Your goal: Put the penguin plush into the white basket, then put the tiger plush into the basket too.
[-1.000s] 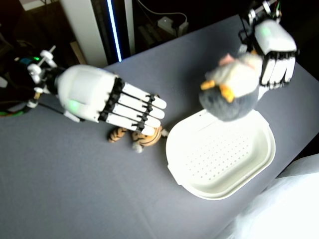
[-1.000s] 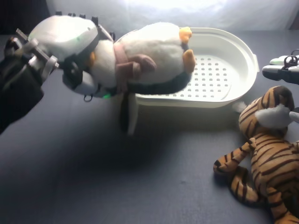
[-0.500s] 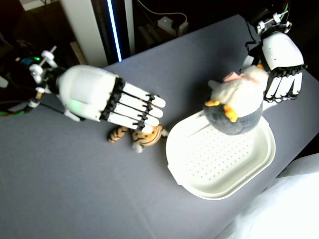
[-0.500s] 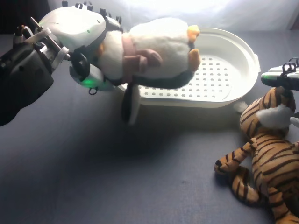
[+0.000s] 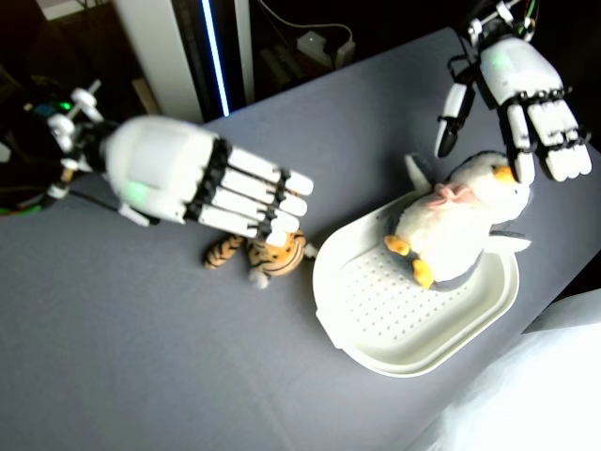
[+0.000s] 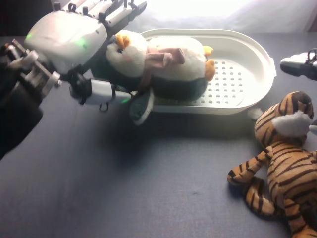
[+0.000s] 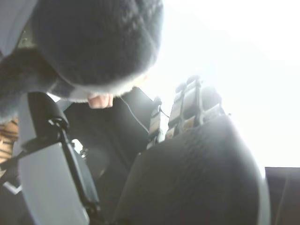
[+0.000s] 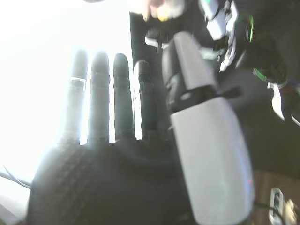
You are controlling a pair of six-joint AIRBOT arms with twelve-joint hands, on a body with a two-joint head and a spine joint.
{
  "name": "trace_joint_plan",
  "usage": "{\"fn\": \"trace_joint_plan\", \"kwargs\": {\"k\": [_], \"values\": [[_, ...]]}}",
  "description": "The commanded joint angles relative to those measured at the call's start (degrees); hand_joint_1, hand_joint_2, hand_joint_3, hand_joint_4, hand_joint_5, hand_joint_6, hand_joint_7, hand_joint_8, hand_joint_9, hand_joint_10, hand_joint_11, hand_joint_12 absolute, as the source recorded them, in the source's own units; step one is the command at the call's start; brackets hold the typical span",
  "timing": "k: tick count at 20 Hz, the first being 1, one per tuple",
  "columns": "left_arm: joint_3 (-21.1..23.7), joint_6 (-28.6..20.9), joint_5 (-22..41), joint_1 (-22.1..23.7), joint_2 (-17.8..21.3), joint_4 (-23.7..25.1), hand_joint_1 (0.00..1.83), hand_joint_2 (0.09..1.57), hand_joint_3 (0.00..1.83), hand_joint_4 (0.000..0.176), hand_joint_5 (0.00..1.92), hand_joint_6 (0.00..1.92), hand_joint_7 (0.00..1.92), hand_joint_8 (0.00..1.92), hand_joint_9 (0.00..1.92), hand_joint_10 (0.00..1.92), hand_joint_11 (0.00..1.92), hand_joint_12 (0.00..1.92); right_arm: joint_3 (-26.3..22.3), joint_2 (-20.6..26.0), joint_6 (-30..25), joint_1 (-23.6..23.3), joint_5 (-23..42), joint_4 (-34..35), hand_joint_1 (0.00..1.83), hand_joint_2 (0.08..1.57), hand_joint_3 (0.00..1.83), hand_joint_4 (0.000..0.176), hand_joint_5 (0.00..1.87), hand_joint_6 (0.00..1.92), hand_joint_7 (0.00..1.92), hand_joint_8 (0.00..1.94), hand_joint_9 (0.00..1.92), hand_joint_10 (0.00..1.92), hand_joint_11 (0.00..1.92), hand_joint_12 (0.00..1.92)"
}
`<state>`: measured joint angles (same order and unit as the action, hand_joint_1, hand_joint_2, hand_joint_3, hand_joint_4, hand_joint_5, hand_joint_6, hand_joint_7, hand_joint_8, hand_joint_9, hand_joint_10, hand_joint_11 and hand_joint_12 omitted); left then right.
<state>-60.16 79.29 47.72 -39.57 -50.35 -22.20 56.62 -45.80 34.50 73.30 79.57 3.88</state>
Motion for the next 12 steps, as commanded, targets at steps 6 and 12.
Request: {"fn": "trace_joint_plan", "kwargs": {"k": [6, 12], "values": [[7.9, -13.0, 22.5, -11.5, 4.8, 7.5, 0.88, 0.75, 0.00, 0.176, 0.00, 0.00, 0.00, 0.00, 0.00, 0.00, 0.00, 0.00, -3.6, 4.7, 1.1, 4.5, 7.8, -5.6, 0.85, 1.02, 0.00, 0.176, 0.18, 0.00, 0.22, 0.00, 0.33, 0.00, 0.20, 0.60], [10.5, -15.9, 28.1, -16.4, 5.3, 7.4, 0.89, 0.76, 0.00, 0.161, 0.00, 0.00, 0.00, 0.00, 0.00, 0.00, 0.00, 0.00, -3.5, 4.8, 0.6, 3.0, -5.9, -11.7, 0.94, 1.02, 0.00, 0.176, 0.20, 0.01, 0.25, 0.00, 0.38, 0.00, 0.33, 0.30]]}}
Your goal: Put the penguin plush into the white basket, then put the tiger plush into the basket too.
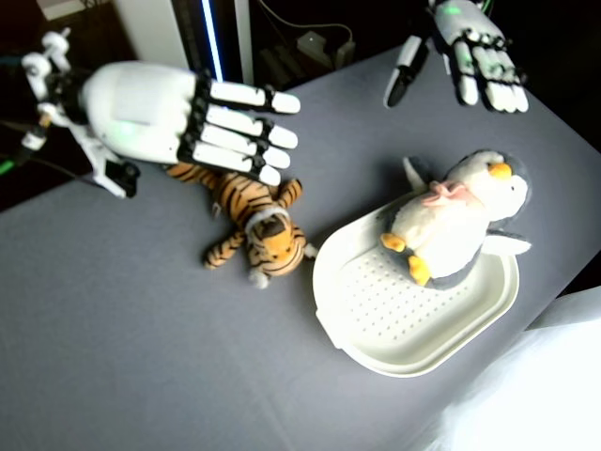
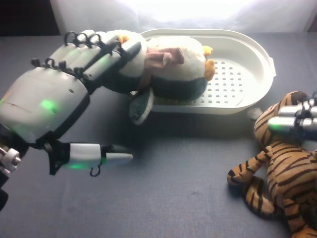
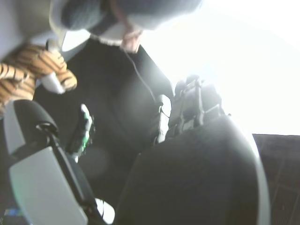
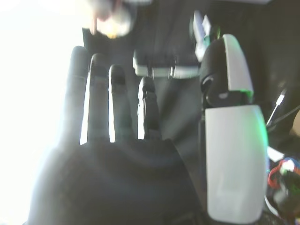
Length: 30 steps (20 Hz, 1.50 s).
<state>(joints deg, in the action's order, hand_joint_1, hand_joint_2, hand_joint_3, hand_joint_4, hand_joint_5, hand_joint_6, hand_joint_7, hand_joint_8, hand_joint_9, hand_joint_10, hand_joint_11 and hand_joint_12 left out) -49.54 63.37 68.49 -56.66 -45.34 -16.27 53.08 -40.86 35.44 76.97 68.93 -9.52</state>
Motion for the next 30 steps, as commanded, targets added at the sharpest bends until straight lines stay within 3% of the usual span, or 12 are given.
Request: {"fn": "trace_joint_plan", "kwargs": {"k": [1, 3, 9, 10, 11, 12, 17, 22, 26, 27, 28, 30], "values": [[-0.1, -0.6, 7.5, 0.3, 0.3, 1.3, 0.89, 0.77, 0.00, 0.154, 0.00, 0.00, 0.00, 0.00, 0.00, 0.00, 0.00, 0.00, 0.5, -0.7, -0.3, -1.1, 2.4, 1.1, 0.94, 1.01, 0.00, 0.176, 0.21, 0.01, 0.26, 0.01, 0.40, 0.01, 0.37, 0.31], [-0.1, -1.3, 7.9, -0.4, 0.3, 1.1, 0.90, 0.78, 0.00, 0.134, 0.00, 0.00, 0.00, 0.00, 0.00, 0.00, 0.00, 0.00, 1.3, -1.9, -0.3, -2.1, -2.0, -0.2, 0.98, 0.99, 0.00, 0.176, 0.21, 0.01, 0.28, 0.01, 0.41, 0.01, 0.37, 0.31], [0.1, -2.4, 9.8, -1.7, 0.7, 0.7, 0.90, 0.81, 0.01, 0.155, 0.00, 0.00, 0.00, 0.00, 0.00, 0.00, 0.00, 0.00, 4.5, -5.9, 0.5, -6.6, -13.7, -2.8, 0.94, 1.05, 0.00, 0.161, 0.29, 0.00, 0.39, 0.00, 0.57, 0.02, 0.46, 0.37], [0.2, -2.4, 10.0, -1.8, 0.8, 0.7, 0.88, 0.84, 0.02, 0.116, 0.00, 0.00, 0.00, 0.00, 0.00, 0.00, 0.00, 0.00, 4.5, -6.1, 2.2, -7.2, -15.2, -2.8, 1.33, 1.09, 0.00, 0.000, 0.81, 0.68, 0.91, 0.77, 1.10, 0.91, 0.95, 1.14], [0.4, -2.4, 10.2, -2.0, 0.9, 0.7, 0.88, 0.84, 0.02, 0.116, 0.00, 0.00, 0.00, 0.00, 0.00, 0.00, 0.00, 0.00, 4.3, -6.2, 3.4, -7.6, -15.9, -2.8, 1.33, 1.09, 0.00, 0.000, 0.81, 0.68, 0.91, 0.77, 1.10, 0.91, 0.95, 1.14], [0.5, -2.4, 10.4, -2.2, 1.0, 0.7, 0.86, 0.85, 0.02, 0.108, 0.00, 0.00, 0.00, 0.00, 0.00, 0.00, 0.00, 0.00, 4.3, -6.2, 3.7, -8.0, -16.0, -2.8, 1.29, 1.13, 0.00, 0.000, 1.00, 0.74, 0.90, 1.27, 1.03, 1.23, 0.97, 1.38], [1.4, -2.4, 13.2, -4.5, 1.8, -0.5, 0.89, 0.85, 0.02, 0.108, 0.00, 0.00, 0.00, 0.00, 0.00, 0.00, 0.00, 0.00, 3.9, -4.4, 3.7, -10.1, -7.1, 0.0, 1.25, 1.13, 0.00, 0.000, 0.97, 1.14, 0.96, 0.92, 1.09, 1.39, 1.10, 1.59], [1.7, -2.8, 14.4, -5.5, 1.9, -1.0, 0.89, 0.85, 0.01, 0.107, 0.00, 0.00, 0.00, 0.00, 0.00, 0.00, 0.00, 0.00, 4.1, -3.4, 7.0, -11.5, 10.8, 9.7, 1.23, 1.12, 0.00, 0.005, 0.99, 0.94, 0.99, 1.04, 1.14, 1.47, 1.12, 1.76], [1.7, -2.8, 14.5, -5.5, 1.8, -0.9, 0.90, 0.84, 0.00, 0.114, 0.00, 0.00, 0.00, 0.00, 0.00, 0.00, 0.00, 0.00, 6.6, -6.2, 11.7, -19.3, 11.0, 12.8, 1.21, 1.16, 0.01, 0.000, 0.85, 1.28, 0.96, 0.95, 1.12, 0.33, 0.86, 0.99], [1.7, -2.8, 14.5, -5.5, 1.8, -0.9, 0.91, 0.84, 0.00, 0.109, 0.00, 0.00, 0.00, 0.00, 0.00, 0.00, 0.00, 0.00, 7.9, -7.5, 11.7, -21.8, 8.9, 12.7, 1.34, 1.13, 0.03, 0.000, 0.83, 1.27, 0.93, 1.02, 0.93, 0.99, 0.77, 1.00], [1.7, -2.8, 14.7, -5.5, 1.8, -0.9, 0.90, 0.84, 0.00, 0.116, 0.00, 0.00, 0.00, 0.00, 0.00, 0.00, 0.00, 0.00, 9.4, -9.0, 11.7, -24.2, 6.3, 12.5, 1.36, 1.16, 0.01, 0.000, 0.78, 1.32, 0.90, 1.10, 0.86, 1.17, 0.58, 0.98], [1.7, -2.8, 15.3, -5.5, 1.6, -0.8, 0.88, 0.84, 0.00, 0.112, 0.00, 0.00, 0.00, 0.00, 0.00, 0.00, 0.00, 0.00, 13.1, -12.8, 11.6, -29.5, -0.9, 11.2, 1.37, 1.14, 0.00, 0.000, 0.79, 1.20, 0.95, 1.07, 0.91, 1.19, 0.80, 1.13]]}}
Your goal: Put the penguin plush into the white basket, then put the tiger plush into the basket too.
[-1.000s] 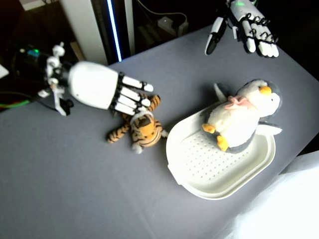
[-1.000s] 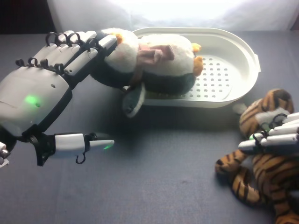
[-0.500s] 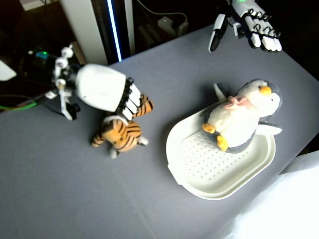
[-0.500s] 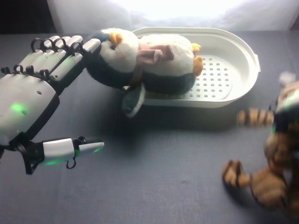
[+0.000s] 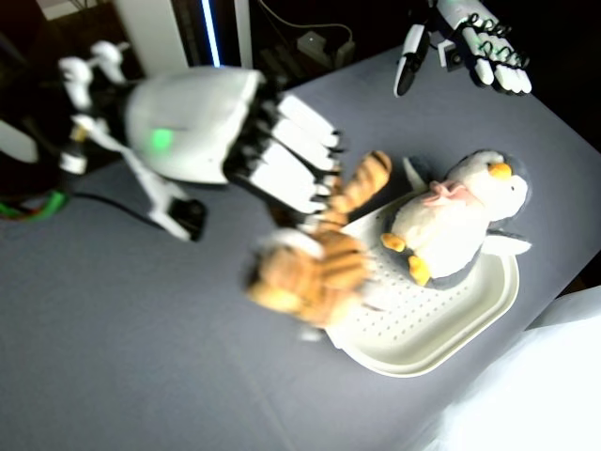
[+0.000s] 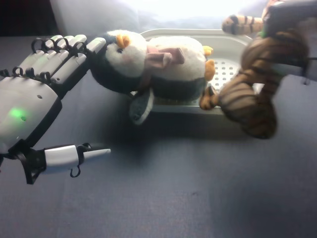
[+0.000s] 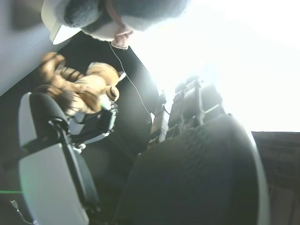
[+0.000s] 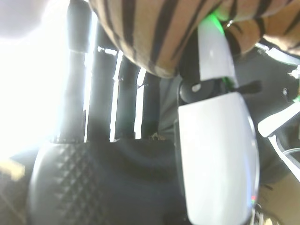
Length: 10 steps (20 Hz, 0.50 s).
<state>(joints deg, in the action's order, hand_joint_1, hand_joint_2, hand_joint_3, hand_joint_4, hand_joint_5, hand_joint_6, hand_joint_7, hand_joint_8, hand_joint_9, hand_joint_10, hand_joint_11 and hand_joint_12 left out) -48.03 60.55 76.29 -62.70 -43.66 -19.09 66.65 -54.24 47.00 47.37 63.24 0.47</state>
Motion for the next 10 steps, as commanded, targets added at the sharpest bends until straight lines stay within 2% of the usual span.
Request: {"fn": "trace_joint_plan", "kwargs": {"k": [1, 2, 3, 4, 5, 6, 7, 9, 10], "values": [[0.2, 0.0, 7.7, 0.5, -0.1, 2.0, 0.87, 0.83, 0.00, 0.120, 0.00, 0.00, 0.00, 0.00, 0.00, 0.00, 0.00, 0.00, 0.9, -0.7, 0.0, -1.8, 1.5, 0.5, 1.38, 1.11, 0.00, 0.000, 0.91, 0.94, 1.02, 0.99, 0.95, 1.15, 0.83, 1.16], [0.2, 0.0, 7.9, 0.5, 0.0, 2.1, 0.87, 0.83, 0.00, 0.144, 0.00, 0.00, 0.00, 0.00, 0.00, 0.00, 0.00, 0.00, 3.7, -3.3, 0.0, -4.8, -4.2, -0.7, 1.39, 1.08, 0.00, 0.000, 0.98, 0.85, 1.10, 0.84, 0.96, 1.12, 0.79, 1.12], [0.2, 0.0, 8.1, 0.5, 0.0, 2.3, 0.87, 0.83, 0.00, 0.152, 0.00, 0.00, 0.00, 0.00, 0.00, 0.00, 0.00, 0.00, 5.0, -4.5, 0.0, -6.1, -6.9, -1.2, 1.26, 1.11, 0.00, 0.000, 0.96, 0.91, 1.05, 0.96, 0.95, 0.73, 0.72, 1.15], [0.2, -0.1, 8.3, 0.5, 0.0, 2.4, 0.87, 0.84, 0.00, 0.143, 0.00, 0.00, 0.00, 0.00, 0.00, 0.00, 0.00, 0.00, 6.9, -5.9, 0.0, -7.5, -10.3, -1.7, 1.23, 1.14, 0.00, 0.000, 0.92, 0.96, 0.97, 1.12, 0.93, 0.55, 0.62, 1.24], [0.2, -0.2, 8.4, 0.5, -0.1, 2.6, 0.86, 0.84, 0.00, 0.150, 0.00, 0.00, 0.00, 0.00, 0.00, 0.00, 0.00, 0.00, 8.0, -6.7, 0.0, -8.3, -12.2, -1.9, 1.27, 1.10, 0.00, 0.000, 0.78, 0.36, 0.76, 0.48, 0.70, 0.34, 0.29, 1.29], [0.2, -0.2, 8.4, 0.5, -0.1, 2.7, 0.85, 0.84, 0.00, 0.148, 0.00, 0.00, 0.00, 0.00, 0.00, 0.00, 0.00, 0.00, 8.6, -6.9, 0.0, -8.8, -13.5, -2.0, 1.14, 1.06, 0.00, 0.000, 0.58, 0.09, 0.52, 0.14, 0.42, 0.12, 0.06, 1.01], [0.1, -0.2, 8.4, 0.5, -0.2, 2.7, 0.85, 0.84, 0.00, 0.148, 0.00, 0.00, 0.00, 0.00, 0.00, 0.00, 0.00, 0.00, 8.8, -6.9, 0.0, -8.9, -13.8, -2.1, 1.01, 1.04, 0.00, 0.013, 0.44, 0.02, 0.37, 0.03, 0.28, 0.03, 0.01, 0.74], [0.2, -0.2, 8.9, 0.5, -0.2, 2.7, 0.86, 0.83, 0.00, 0.165, 0.00, 0.00, 0.00, 0.00, 0.00, 0.00, 0.00, 0.00, 8.5, -6.9, 0.0, -8.8, -13.5, -2.1, 0.68, 1.03, 0.00, 0.099, 0.06, 0.00, 0.07, 0.00, 0.04, 0.00, 0.00, 0.30], [0.2, -0.3, 9.0, 0.5, -0.2, 2.7, 0.86, 0.83, 0.00, 0.174, 0.00, 0.00, 0.00, 0.00, 0.00, 0.00, 0.00, 0.00, 8.3, -6.9, 0.0, -8.8, -13.2, -2.1, 0.69, 1.03, 0.00, 0.101, 0.01, 0.00, 0.01, 0.00, 0.01, 0.00, 0.00, 0.15]]}}
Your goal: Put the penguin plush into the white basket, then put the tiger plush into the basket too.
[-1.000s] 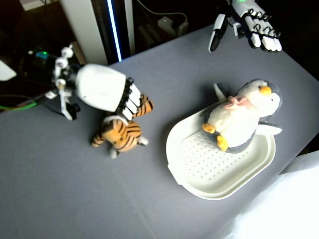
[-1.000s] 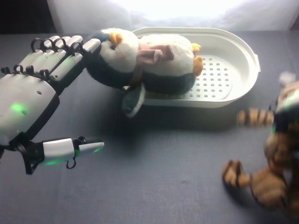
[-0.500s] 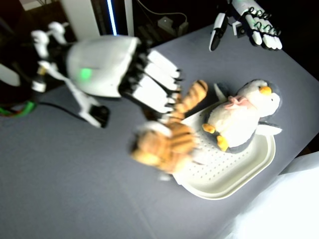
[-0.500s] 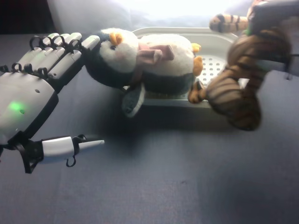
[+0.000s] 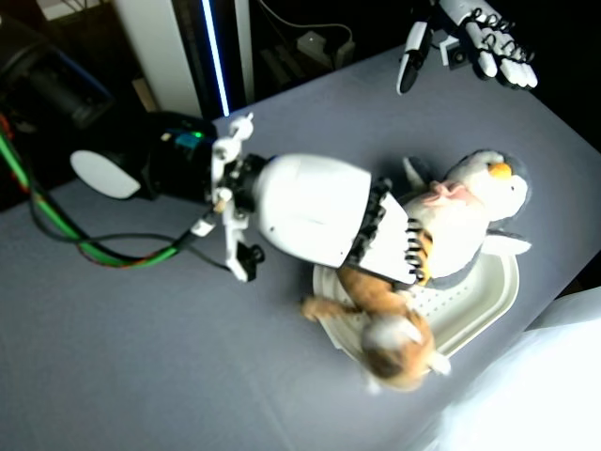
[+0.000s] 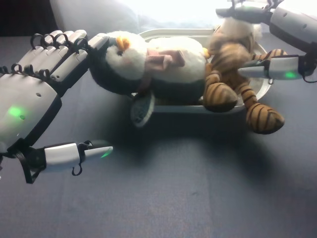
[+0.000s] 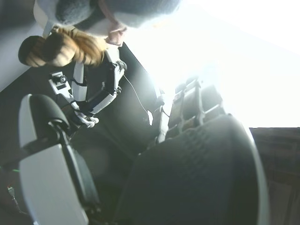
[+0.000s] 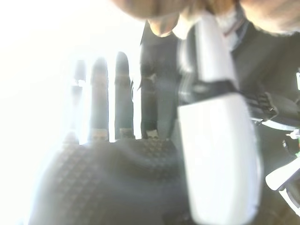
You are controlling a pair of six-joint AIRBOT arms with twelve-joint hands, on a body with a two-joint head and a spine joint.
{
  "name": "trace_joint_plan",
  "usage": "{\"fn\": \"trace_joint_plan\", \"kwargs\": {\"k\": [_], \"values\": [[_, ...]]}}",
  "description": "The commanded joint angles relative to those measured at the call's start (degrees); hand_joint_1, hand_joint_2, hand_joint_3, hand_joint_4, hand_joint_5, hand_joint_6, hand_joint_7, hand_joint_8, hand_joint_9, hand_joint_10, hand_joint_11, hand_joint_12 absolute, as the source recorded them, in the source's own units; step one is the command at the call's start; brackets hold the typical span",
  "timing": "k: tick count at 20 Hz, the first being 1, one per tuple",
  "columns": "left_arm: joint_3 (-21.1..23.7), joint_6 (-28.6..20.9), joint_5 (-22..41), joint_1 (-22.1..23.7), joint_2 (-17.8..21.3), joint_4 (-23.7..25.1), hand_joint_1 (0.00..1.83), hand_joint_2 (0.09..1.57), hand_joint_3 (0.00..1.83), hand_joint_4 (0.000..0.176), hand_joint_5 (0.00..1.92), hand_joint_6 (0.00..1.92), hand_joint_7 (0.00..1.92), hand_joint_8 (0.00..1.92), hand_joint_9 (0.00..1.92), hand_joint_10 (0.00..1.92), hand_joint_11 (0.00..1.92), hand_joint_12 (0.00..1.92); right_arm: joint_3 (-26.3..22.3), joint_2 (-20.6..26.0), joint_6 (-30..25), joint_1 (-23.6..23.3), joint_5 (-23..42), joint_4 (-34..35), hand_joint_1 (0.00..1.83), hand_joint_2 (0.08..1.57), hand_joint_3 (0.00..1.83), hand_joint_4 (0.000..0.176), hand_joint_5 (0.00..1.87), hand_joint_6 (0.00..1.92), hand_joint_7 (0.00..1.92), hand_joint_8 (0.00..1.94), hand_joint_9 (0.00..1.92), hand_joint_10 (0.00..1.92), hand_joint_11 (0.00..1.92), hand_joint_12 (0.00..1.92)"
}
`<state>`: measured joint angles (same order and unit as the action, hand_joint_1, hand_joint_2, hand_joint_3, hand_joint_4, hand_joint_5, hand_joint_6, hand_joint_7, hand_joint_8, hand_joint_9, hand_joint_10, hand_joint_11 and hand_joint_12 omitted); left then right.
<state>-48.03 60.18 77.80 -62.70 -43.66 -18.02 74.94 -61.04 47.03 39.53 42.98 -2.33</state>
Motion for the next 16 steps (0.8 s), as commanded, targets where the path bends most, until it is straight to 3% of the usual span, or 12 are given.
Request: {"fn": "trace_joint_plan", "kwargs": {"k": [1, 2, 3, 4, 5, 6, 7, 8, 9, 12, 14, 16], "values": [[0.2, -0.2, 7.7, 0.4, -0.2, 1.6, 0.86, 0.82, 0.00, 0.169, 0.00, 0.00, 0.00, 0.00, 0.00, 0.00, 0.00, 0.00, -0.5, 0.0, -0.1, -1.0, 8.3, 0.9, 0.72, 1.03, 0.00, 0.110, 0.00, 0.00, 0.00, 0.00, 0.00, 0.00, 0.00, 0.03], [0.1, -0.4, 7.8, 0.3, -0.2, 1.5, 0.85, 0.82, 0.00, 0.175, 0.00, 0.00, 0.00, 0.00, 0.00, 0.00, 0.00, 0.00, -1.5, 0.4, -0.1, -0.9, 10.2, 1.4, 0.72, 1.02, 0.00, 0.163, 0.00, 0.00, 0.00, 0.00, 0.00, 0.00, 0.00, 0.00], [0.0, -1.1, 7.8, 0.1, -0.2, 1.4, 0.85, 0.82, 0.00, 0.176, 0.00, 0.00, 0.00, 0.00, 0.00, 0.00, 0.00, 0.00, -3.1, 2.2, -0.1, 0.7, 13.5, 2.5, 0.67, 1.03, 0.00, 0.173, 0.00, 0.00, 0.00, 0.00, 0.00, 0.00, 0.00, 0.00], [-0.1, -1.7, 8.2, -0.2, -0.1, 1.3, 0.86, 0.82, 0.00, 0.176, 0.00, 0.00, 0.00, 0.00, 0.00, 0.00, 0.00, 0.00, -4.9, 4.1, -0.1, 2.4, 17.3, 3.8, 0.68, 1.02, 0.00, 0.156, 0.00, 0.00, 0.00, 0.00, 0.00, 0.00, 0.00, 0.00], [-0.1, -2.4, 9.0, -0.5, 0.0, 1.3, 0.83, 0.82, 0.00, 0.176, 0.00, 0.00, 0.00, 0.00, 0.00, 0.00, 0.00, 0.00, -6.8, 5.7, -0.3, 4.8, 21.6, 5.5, 0.81, 1.04, 0.00, 0.104, 0.00, 0.00, 0.00, 0.00, 0.00, 0.00, 0.00, 0.00], [0.0, -2.8, 10.4, -0.8, 0.1, 1.4, 0.80, 0.82, 0.00, 0.174, 0.00, 0.00, 0.00, 0.00, 0.00, 0.00, 0.00, 0.00, -8.6, 7.1, -1.5, 8.2, 27.7, 7.9, 0.84, 1.05, 0.01, 0.117, 0.00, 0.00, 0.00, 0.00, 0.00, 0.00, 0.00, 0.00], [0.1, -3.4, 11.8, -0.9, 0.3, 1.6, 0.85, 0.83, 0.00, 0.161, 0.00, 0.00, 0.00, 0.00, 0.00, 0.00, 0.00, 0.00, -9.7, 8.0, -3.6, 11.4, 33.4, 9.9, 0.88, 1.05, 0.00, 0.164, 0.00, 0.00, 0.00, 0.00, 0.00, 0.00, 0.00, 0.00], [0.2, -3.8, 12.5, -1.1, 0.3, 1.9, 0.84, 0.82, 0.00, 0.155, 0.00, 0.00, 0.00, 0.00, 0.00, 0.00, 0.00, 0.00, -10.2, 8.6, -5.2, 13.6, 36.9, 11.0, 0.80, 1.04, 0.00, 0.120, 0.00, 0.00, 0.00, 0.00, 0.00, 0.00, 0.00, 0.00], [0.1, -5.4, 13.3, -1.4, 0.5, 2.5, 0.81, 0.84, 0.01, 0.150, 0.00, 0.00, 0.00, 0.00, 0.00, 0.00, 0.01, 0.01, -10.9, 9.3, -8.2, 17.5, 43.2, 13.1, 0.74, 1.03, 0.00, 0.116, 0.00, 0.00, 0.00, 0.00, 0.00, 0.00, 0.00, 0.00], [-0.3, -7.8, 14.4, -1.5, 0.6, 3.5, 0.83, 0.84, 0.00, 0.173, 0.00, 0.00, 0.00, 0.00, 0.00, 0.00, 0.02, 0.01, -12.6, 10.1, -9.7, 22.2, 51.4, 15.8, 0.78, 0.99, 0.00, 0.150, 0.00, 0.00, 0.04, 0.01, 0.07, 0.02, 0.08, 0.03], [-1.0, -9.3, 15.5, -1.5, 0.6, 3.8, 0.67, 0.99, 0.00, 0.115, 0.00, 0.00, 0.05, 0.00, 0.04, 0.00, 0.00, 0.55, -13.8, 10.6, -9.7, 24.5, 56.0, 16.5, 0.73, 1.05, 0.01, 0.136, 0.03, 0.01, 0.07, 0.02, 0.06, 0.01, 0.10, 0.04], [-2.1, -11.8, 15.6, -1.6, 0.6, 3.5, 0.59, 1.11, 0.01, 0.068, 0.01, 0.00, 0.05, 0.00, 0.03, 0.00, 0.00, 0.32, -15.2, 11.5, -9.6, 25.7, 58.0, 16.4, 0.67, 1.11, 0.00, 0.086, 0.11, 0.00, 0.18, 0.01, 0.15, 0.01, 0.16, 0.08]]}}
